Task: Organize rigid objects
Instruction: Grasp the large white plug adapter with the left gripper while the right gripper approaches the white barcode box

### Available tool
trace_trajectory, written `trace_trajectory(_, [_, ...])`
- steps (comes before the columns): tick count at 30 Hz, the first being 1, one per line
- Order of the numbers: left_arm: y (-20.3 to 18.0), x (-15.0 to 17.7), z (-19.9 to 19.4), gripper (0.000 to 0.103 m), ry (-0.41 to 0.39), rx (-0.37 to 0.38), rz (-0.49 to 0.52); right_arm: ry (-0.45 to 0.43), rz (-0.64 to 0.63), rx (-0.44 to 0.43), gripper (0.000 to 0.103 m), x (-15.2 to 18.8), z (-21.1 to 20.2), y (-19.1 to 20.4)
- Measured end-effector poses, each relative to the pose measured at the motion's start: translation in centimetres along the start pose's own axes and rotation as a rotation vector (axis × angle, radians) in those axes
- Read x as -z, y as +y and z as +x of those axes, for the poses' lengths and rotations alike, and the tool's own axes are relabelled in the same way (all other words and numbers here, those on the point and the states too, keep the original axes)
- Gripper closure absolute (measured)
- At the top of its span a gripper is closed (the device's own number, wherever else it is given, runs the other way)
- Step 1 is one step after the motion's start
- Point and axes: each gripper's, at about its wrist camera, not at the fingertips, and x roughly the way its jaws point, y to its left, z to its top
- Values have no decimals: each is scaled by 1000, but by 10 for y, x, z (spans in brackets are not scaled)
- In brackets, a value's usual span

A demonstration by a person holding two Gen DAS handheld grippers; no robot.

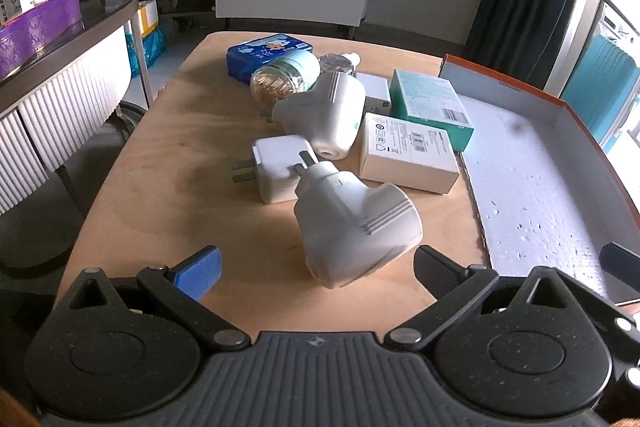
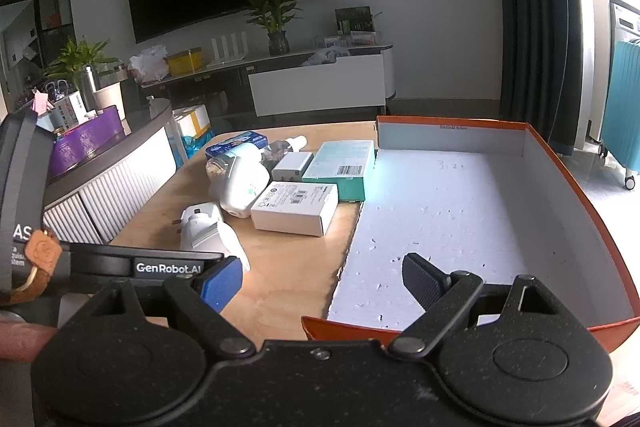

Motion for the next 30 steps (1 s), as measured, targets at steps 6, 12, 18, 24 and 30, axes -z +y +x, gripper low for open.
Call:
trace_trajectory(6, [-2,-3,17,0,3,21,-2,-4,8,20,1,0,5,-3])
trace_trajectory(12, [-6,-6,28,11,-52,47,52,-6,4,33,1,-2,8,-5])
trace_trajectory(18, [-7,-1,24,28,-90,91,92,-1,12,45,1,-11,15,-5])
trace_trajectory(24, [1,-3,1,28,-159,89,91,0,16,27,1,-32,26,2])
trace_trajectory(30, [20,-14,-18,28,-196,54,78,73,50,8,1,-54,67,19])
